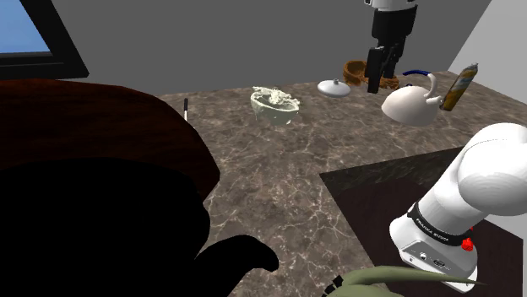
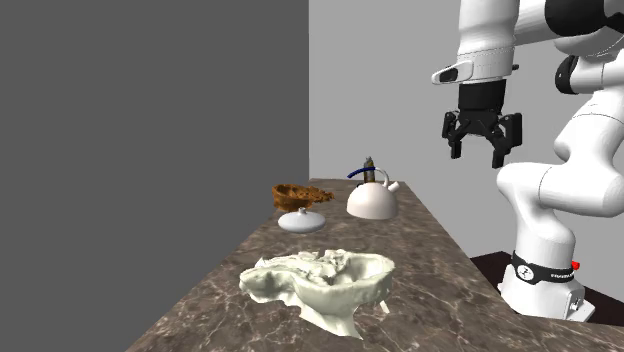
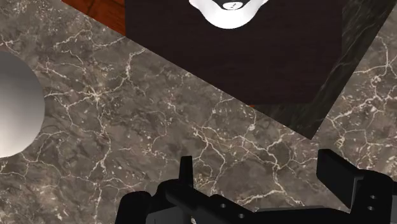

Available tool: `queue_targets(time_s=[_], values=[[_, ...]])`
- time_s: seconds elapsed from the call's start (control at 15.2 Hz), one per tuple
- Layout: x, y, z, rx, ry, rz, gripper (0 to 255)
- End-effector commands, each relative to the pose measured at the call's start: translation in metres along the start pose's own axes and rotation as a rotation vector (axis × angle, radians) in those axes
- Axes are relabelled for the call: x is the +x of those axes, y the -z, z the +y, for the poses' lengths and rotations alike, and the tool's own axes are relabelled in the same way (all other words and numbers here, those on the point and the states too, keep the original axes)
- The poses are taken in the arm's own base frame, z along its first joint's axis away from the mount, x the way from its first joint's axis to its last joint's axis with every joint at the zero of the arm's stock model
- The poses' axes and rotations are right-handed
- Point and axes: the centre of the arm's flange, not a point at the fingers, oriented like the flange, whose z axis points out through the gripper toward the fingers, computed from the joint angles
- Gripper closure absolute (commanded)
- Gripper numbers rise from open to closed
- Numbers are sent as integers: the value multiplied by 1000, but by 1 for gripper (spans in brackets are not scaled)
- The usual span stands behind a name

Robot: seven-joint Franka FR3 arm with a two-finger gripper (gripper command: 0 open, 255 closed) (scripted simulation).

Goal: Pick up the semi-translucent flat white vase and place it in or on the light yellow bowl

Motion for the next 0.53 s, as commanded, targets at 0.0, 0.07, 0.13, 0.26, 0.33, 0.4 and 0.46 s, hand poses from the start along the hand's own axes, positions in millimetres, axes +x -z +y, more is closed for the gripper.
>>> queue_targets(time_s=[0.0,0.07,0.13,0.26,0.33,0.4,0.46], values=[[0,0,0,0,0,0,0],[6,-4,11,2,5,6,0],[12,-8,22,3,11,12,0],[23,-16,43,7,21,25,0],[29,-20,54,8,27,31,0],[36,-24,65,10,32,37,0],[42,-28,76,12,37,44,0]])
